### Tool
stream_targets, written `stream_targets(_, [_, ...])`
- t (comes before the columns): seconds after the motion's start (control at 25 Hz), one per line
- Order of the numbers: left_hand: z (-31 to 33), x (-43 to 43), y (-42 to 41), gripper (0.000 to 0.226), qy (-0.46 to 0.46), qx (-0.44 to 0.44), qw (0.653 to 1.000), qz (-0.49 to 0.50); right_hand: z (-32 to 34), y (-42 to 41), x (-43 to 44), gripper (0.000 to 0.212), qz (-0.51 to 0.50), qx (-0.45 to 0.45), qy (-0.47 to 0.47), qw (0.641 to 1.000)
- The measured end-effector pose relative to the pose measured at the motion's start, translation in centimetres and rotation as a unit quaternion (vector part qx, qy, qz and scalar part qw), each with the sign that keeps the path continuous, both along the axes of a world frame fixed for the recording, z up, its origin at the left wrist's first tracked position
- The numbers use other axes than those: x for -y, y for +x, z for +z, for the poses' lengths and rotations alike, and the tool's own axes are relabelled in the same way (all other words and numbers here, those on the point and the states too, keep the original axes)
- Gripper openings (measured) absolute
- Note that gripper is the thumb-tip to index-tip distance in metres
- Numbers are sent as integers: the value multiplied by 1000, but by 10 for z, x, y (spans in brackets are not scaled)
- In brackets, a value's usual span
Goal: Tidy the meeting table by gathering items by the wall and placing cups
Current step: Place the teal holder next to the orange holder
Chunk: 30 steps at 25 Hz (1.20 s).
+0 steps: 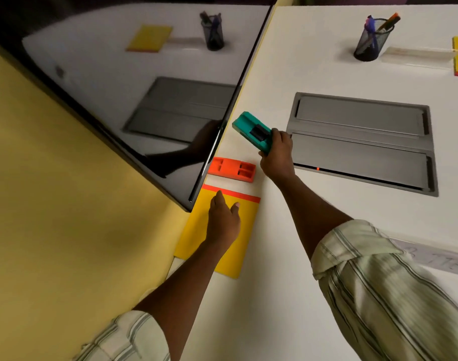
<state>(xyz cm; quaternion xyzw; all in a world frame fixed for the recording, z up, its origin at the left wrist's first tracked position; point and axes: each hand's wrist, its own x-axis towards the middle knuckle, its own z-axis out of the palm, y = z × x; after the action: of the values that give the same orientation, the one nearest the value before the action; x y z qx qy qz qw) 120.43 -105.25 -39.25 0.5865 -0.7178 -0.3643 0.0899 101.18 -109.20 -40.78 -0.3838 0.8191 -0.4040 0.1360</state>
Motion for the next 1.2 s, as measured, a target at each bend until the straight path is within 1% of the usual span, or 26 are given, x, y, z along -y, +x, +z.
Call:
stream_targets(0.12, [-2,12,-3,61,-3,6,1000,-3,-6,-5,19,63,25,-2,31,999])
stream_targets(0.2, [-6,18,-6,62,2,7,1000,1,-11,-9,29,61,58,10,52,997])
stream_targets(0.32, [-13,22,-12,64,10,6,1000,6,-22,-15,38,64,112,10,82,990])
stream_targets(0.6, [-23,24,-9,66,18,2,1000,20,-35,-21,49,70,184,10,108,977])
stream_targets(1.04, [-29,27,-4,66,18,6,1000,16,-38,-25,48,69,220,5,109,969])
stream_targets(1.2, [-31,27,-1,62,16,4,1000,14,-43,-23,46,68,216,24,115,969])
